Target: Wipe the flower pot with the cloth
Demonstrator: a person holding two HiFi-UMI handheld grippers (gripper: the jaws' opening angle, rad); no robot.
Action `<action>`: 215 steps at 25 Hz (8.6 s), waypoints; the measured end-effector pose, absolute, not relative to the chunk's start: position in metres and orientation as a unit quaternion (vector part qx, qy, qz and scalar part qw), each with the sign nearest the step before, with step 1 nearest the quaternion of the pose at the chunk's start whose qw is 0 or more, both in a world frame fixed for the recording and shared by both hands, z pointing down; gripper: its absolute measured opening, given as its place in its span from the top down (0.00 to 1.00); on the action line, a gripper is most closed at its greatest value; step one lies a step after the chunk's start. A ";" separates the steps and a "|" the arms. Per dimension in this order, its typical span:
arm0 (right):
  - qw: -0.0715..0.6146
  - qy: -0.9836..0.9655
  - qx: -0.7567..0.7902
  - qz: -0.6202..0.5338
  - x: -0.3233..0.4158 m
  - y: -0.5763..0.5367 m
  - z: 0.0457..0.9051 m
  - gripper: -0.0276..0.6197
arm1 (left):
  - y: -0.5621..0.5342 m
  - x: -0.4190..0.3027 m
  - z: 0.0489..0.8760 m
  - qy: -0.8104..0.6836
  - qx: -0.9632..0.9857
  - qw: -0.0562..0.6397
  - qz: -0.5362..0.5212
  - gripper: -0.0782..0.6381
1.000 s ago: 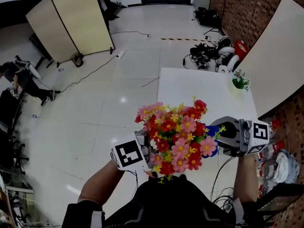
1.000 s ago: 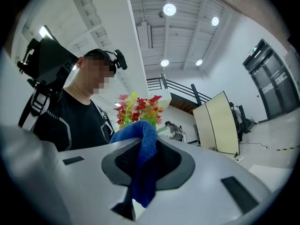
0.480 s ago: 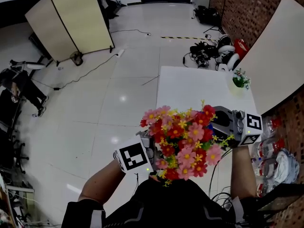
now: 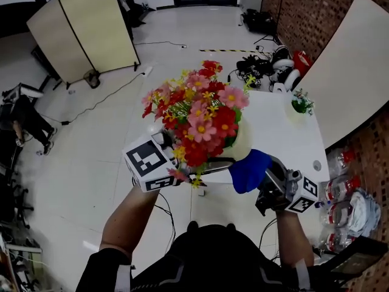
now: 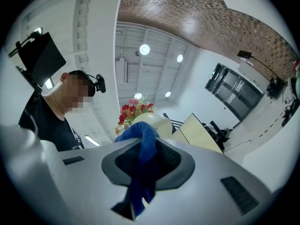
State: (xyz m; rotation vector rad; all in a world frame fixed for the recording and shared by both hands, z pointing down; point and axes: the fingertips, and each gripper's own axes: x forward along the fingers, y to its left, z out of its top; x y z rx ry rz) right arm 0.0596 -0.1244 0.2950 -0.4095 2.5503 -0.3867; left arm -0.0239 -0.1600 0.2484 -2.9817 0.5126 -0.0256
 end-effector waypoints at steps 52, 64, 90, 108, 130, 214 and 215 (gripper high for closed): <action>0.333 0.898 -0.156 -0.243 0.028 -0.150 0.299 0.87 | -0.180 -0.034 0.240 0.285 -0.958 -0.008 0.012 0.13; 0.363 0.861 -0.196 -0.297 0.003 -0.179 0.310 0.87 | -0.166 -0.014 0.245 0.239 -0.970 -0.039 0.028 0.13; 0.388 0.834 -0.156 -0.360 -0.022 -0.165 0.321 0.87 | -0.162 -0.011 0.232 0.253 -0.965 -0.043 0.056 0.13; 0.414 0.808 -0.137 -0.397 -0.016 -0.152 0.316 0.87 | -0.193 -0.038 0.231 0.301 -0.951 -0.035 0.056 0.13; 0.401 0.803 -0.173 -0.405 -0.011 -0.193 0.334 0.87 | -0.164 -0.023 0.253 0.227 -0.969 -0.072 0.070 0.13; 0.112 0.830 -0.511 -0.196 0.077 -0.130 0.477 0.87 | -0.217 -0.095 0.691 0.166 -0.972 -0.030 -0.161 0.13; 0.112 0.832 -0.508 -0.193 0.077 -0.130 0.474 0.87 | -0.214 -0.100 0.686 0.177 -0.972 -0.038 -0.152 0.13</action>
